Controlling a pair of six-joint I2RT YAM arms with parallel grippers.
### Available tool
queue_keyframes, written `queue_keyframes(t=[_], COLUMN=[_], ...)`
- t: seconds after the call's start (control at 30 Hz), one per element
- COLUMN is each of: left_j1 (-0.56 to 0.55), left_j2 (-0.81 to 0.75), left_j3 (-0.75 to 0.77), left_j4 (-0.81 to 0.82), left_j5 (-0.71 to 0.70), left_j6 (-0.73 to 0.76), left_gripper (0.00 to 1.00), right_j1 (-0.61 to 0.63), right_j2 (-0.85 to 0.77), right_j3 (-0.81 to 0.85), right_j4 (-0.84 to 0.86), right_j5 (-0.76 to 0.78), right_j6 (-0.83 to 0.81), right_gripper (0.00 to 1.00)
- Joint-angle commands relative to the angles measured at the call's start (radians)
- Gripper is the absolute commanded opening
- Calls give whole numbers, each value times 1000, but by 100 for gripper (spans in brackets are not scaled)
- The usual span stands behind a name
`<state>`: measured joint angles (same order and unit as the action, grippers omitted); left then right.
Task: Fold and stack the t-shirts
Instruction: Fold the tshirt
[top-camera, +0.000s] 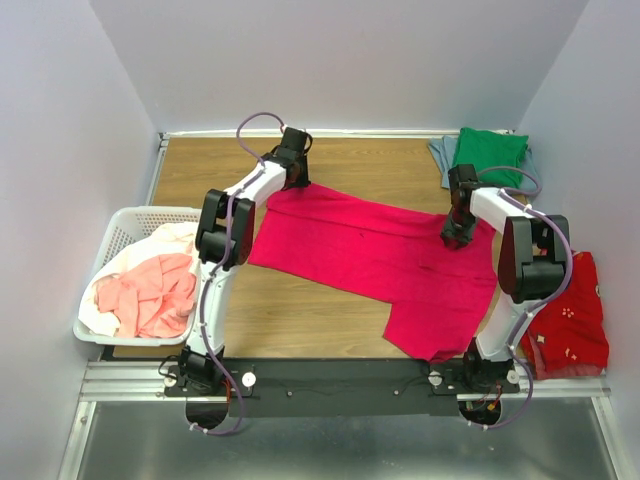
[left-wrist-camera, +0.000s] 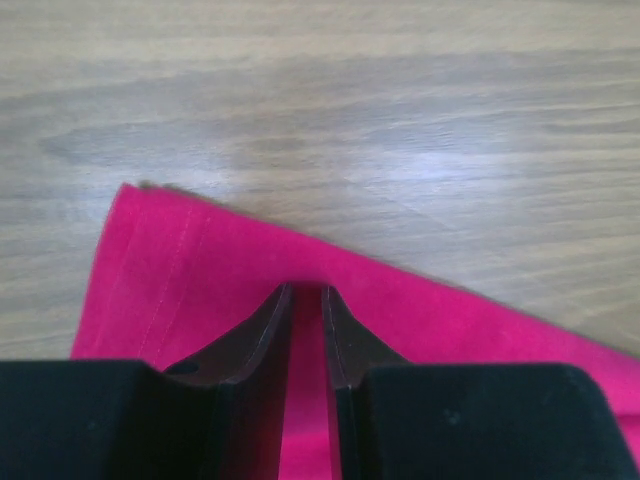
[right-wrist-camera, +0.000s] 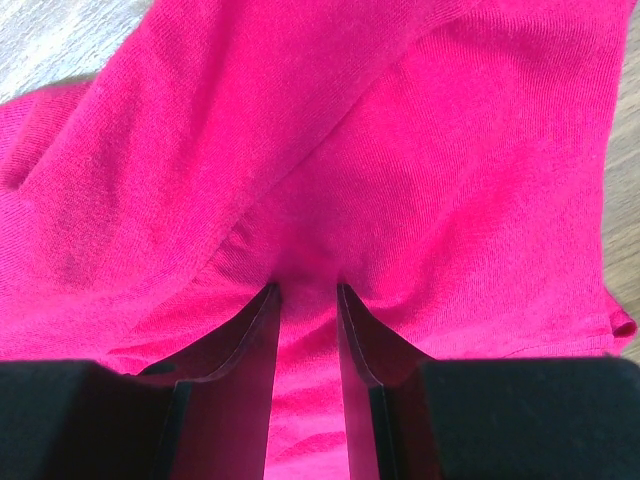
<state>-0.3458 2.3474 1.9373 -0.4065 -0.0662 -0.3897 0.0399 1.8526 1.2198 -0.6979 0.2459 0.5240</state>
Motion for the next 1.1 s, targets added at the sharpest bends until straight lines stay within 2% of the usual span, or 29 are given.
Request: queue_keyframes(t=[0.0,0.17,0.27,0.4,0.97,1.07], left_j1=[10,11,14,18,99,116], left_j2=[79,142,164,227,250,250], left_j3=[93,169,207,362,408,408], left_j4=[-66,-147,-170,-300,-348,-347], left_j5=[-61,-187,-208,-259,-271,-262], left_j6=[-35,-98,-144,-182,-316,-342], left_gripper=[27,27,27,27,27,28], right_j1=[-2,-3,-3,-3,-3,-2], right_j2=[2,8,22,25,16,14], right_j3=[-26,-17,-8,4,50,55], right_j4=[-41,-41,-43,-43,-58,-60], right_j5=[-2,-7,-14,-37,-134,-180], right_j6=[14,4,-5,-16,-107,-142], right_gripper=[37,37,38,38,38,42])
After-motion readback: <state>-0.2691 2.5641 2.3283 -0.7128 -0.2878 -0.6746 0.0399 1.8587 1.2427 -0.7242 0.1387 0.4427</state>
